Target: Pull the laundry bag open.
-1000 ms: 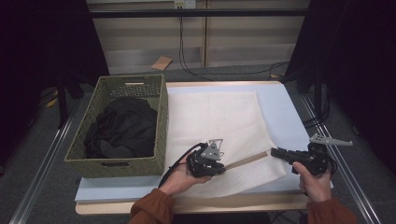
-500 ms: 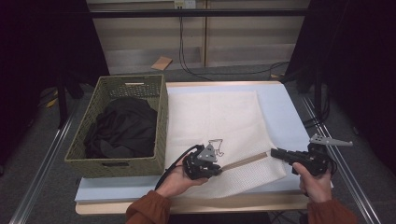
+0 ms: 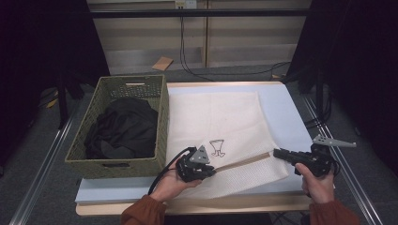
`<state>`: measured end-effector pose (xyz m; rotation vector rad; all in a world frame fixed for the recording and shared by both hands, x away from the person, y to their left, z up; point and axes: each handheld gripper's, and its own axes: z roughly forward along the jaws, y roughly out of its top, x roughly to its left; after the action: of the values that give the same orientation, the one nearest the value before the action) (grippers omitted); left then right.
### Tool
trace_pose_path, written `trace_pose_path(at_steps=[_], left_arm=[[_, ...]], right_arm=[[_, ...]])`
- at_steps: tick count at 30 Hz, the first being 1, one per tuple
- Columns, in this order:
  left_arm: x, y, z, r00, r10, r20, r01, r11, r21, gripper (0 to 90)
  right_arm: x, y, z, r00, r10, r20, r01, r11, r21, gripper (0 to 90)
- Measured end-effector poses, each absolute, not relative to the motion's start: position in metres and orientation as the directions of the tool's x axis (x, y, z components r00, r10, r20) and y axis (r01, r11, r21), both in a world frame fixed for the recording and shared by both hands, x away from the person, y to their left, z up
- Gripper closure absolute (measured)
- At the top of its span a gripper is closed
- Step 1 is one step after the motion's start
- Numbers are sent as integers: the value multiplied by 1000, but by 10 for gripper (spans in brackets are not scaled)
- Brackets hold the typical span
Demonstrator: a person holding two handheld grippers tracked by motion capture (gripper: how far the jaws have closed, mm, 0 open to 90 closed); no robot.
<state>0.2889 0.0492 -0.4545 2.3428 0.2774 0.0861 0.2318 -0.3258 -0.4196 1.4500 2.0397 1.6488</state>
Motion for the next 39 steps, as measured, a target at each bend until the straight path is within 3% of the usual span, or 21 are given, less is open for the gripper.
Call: trace_pose_path(at_steps=[10,27,39], left_arm=[[285,64,-451,971,237,10,167,-712,683,819],[283,83,-460,956,292,-26,231,-694,682,818],[279,95,-458,957,290,6,212,-713,668,818]], right_arm=[[229,-327,-419,-520,737,431,578,-68,813,849],[222,-333,-425,-510,743,434,584,-71,808,848],[222,-333,-425,-508,745,433,588,-69,806,848]])
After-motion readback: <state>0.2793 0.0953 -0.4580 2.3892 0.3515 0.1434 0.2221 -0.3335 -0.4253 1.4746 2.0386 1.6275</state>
